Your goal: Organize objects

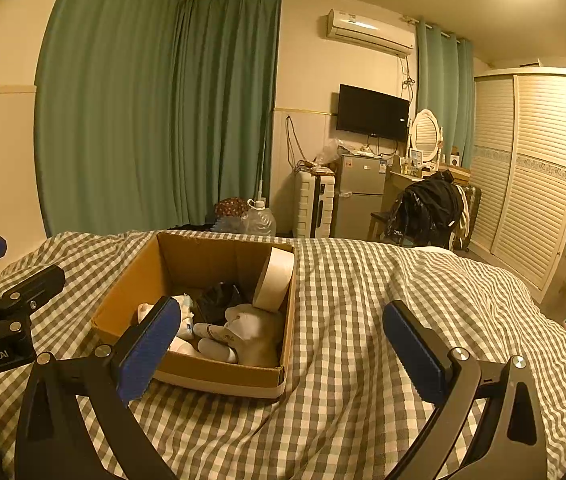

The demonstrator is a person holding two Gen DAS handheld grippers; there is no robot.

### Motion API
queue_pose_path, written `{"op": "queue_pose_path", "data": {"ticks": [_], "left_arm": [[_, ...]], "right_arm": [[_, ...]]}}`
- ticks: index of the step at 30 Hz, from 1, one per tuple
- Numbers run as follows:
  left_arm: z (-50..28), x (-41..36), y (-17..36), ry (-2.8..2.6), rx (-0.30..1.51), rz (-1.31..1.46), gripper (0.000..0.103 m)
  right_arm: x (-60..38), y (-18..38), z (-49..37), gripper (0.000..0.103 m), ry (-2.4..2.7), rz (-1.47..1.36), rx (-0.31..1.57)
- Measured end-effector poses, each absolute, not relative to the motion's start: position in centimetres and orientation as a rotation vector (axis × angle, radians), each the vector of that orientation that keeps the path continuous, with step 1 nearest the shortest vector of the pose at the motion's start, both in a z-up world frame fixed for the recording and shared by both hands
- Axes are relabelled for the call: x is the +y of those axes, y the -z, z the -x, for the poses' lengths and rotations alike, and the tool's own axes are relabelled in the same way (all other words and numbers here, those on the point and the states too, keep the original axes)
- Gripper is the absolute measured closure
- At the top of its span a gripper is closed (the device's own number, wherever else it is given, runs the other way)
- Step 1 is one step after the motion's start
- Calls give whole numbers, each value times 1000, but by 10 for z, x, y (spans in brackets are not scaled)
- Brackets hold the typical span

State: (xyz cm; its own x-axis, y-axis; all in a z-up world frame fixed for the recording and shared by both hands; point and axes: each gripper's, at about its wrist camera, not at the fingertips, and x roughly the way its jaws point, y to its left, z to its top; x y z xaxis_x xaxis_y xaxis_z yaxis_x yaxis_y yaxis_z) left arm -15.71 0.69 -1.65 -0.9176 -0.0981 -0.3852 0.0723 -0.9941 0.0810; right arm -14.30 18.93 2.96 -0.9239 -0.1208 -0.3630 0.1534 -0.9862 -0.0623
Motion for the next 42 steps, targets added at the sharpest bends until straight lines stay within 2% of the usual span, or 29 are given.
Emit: {"op": "queue_pose_path", "data": {"ticks": [42], "left_arm": [[158,5,20,2980,-106,-607,0]], "right_arm": [[189,-27,144,2,2948,-562,140]]}}
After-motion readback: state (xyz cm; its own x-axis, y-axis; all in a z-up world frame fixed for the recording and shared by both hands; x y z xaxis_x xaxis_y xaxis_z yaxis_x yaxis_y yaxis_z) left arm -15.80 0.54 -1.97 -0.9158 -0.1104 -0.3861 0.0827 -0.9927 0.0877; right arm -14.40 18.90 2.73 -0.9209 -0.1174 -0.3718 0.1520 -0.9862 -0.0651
